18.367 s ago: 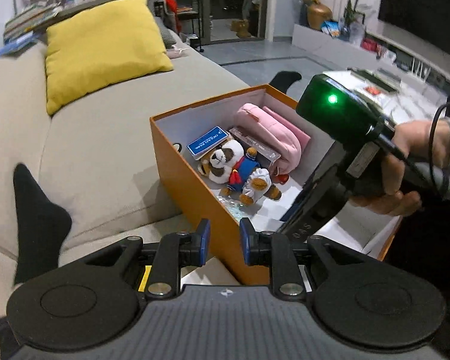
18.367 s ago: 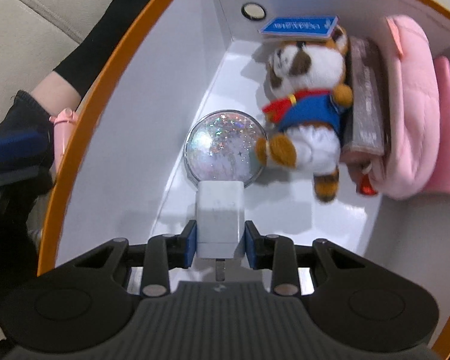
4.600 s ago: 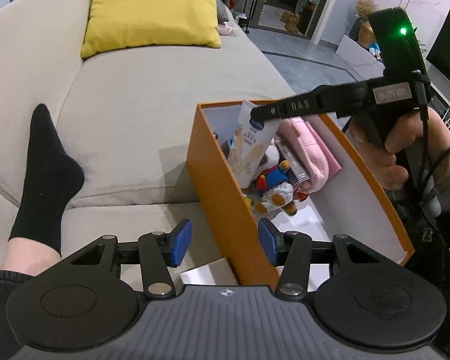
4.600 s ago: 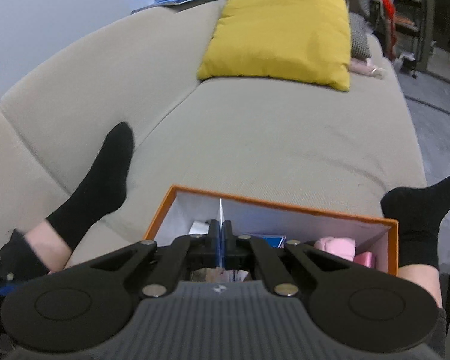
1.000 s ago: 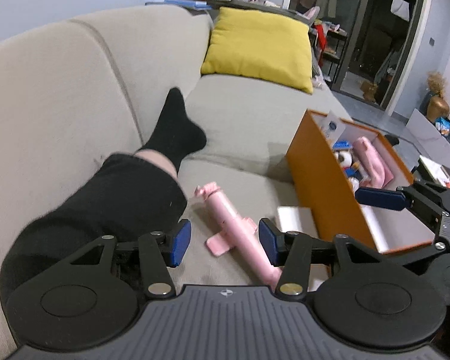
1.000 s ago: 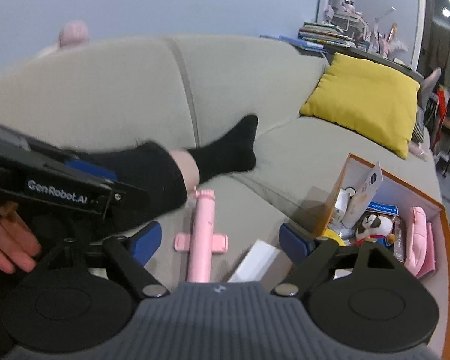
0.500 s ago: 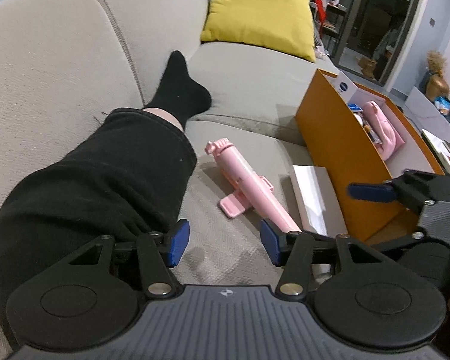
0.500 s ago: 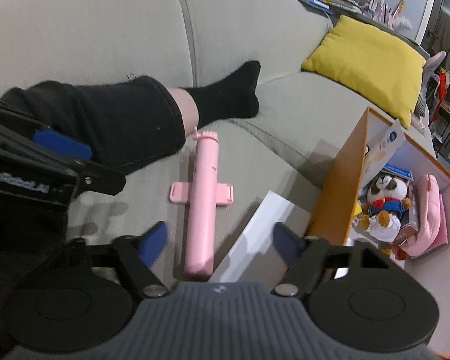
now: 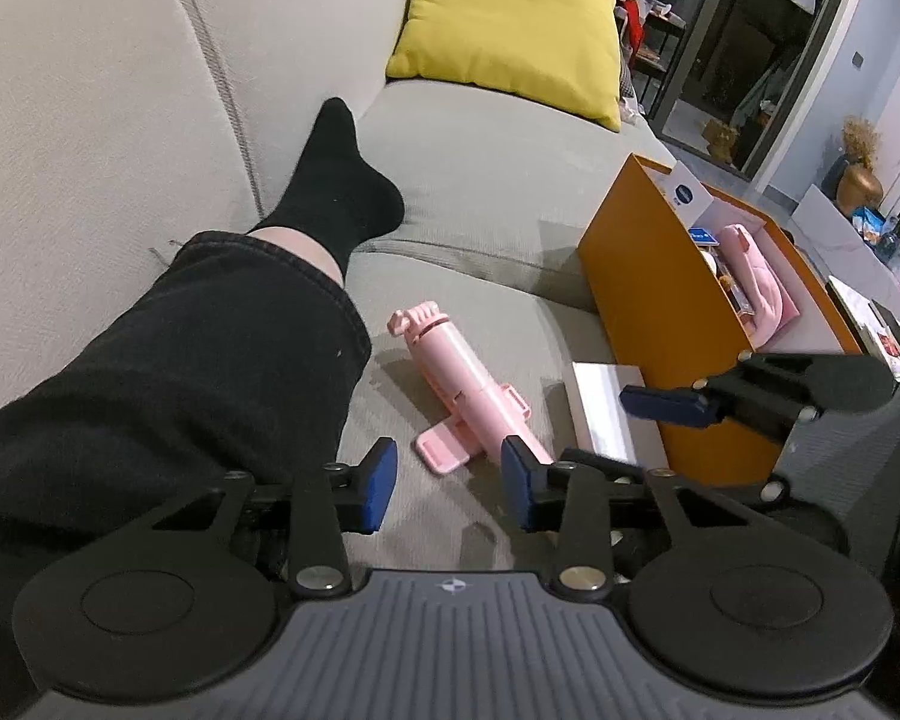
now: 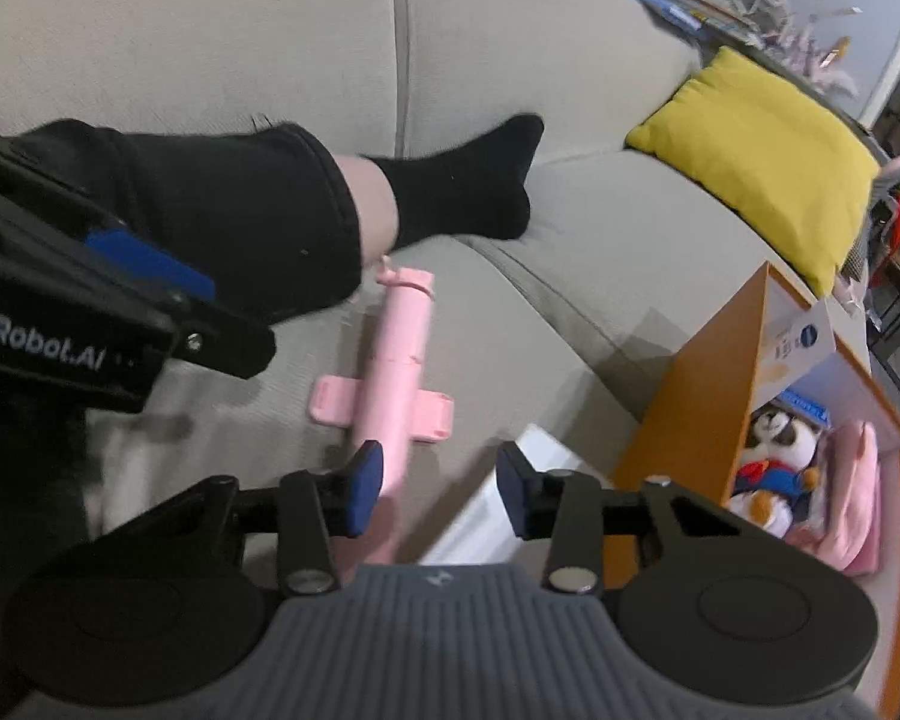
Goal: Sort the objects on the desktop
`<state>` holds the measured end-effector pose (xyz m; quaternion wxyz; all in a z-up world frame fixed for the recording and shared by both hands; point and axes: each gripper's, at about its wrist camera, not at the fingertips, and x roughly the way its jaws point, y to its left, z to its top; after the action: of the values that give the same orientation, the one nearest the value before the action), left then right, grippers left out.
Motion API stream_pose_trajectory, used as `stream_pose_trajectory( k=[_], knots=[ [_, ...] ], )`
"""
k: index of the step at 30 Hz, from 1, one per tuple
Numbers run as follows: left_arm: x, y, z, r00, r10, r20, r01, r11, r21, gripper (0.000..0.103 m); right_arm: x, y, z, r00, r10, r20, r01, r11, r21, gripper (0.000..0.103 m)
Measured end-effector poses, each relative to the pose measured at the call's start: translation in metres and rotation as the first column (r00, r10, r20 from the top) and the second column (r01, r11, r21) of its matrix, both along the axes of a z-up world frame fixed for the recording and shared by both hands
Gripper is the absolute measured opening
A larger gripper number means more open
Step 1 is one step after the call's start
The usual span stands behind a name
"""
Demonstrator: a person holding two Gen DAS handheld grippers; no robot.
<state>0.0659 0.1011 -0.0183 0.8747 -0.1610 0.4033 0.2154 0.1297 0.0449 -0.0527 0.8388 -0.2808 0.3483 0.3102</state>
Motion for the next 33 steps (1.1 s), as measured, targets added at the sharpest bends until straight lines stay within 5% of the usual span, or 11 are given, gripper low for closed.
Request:
stream_pose_trajectory(
  k=[9, 18, 27, 33],
  knots=[
    [0.047, 0.015, -0.018, 0.999, 0.005, -0.041, -0.010, 0.992, -0.125, 0.044, 0.046, -0.002, 0.012, 0.966, 0.148, -0.212, -0.184, 0.969, -0.165, 0.043],
    [0.078, 0.030, -0.055, 0.989, 0.063, -0.136, -0.089, 0.977, -0.195, 0.045, 0.059, -0.005, 0.005, 0.949, 0.179, -0.258, -0.222, 0.964, -0.149, 0.044],
    [0.083, 0.021, -0.059, 0.988, 0.005, -0.154, -0.027, 0.990, -0.138, 0.038, 0.067, -0.002, 0.004, 0.910, 0.228, -0.346, -0.297, 0.942, -0.159, 0.045],
    [0.066, 0.015, -0.053, 0.986, -0.032, -0.164, 0.011, 0.992, -0.124, 0.030, 0.045, -0.007, 0.011, 0.913, 0.240, -0.330, -0.307, 0.936, -0.170, 0.049]
  ],
)
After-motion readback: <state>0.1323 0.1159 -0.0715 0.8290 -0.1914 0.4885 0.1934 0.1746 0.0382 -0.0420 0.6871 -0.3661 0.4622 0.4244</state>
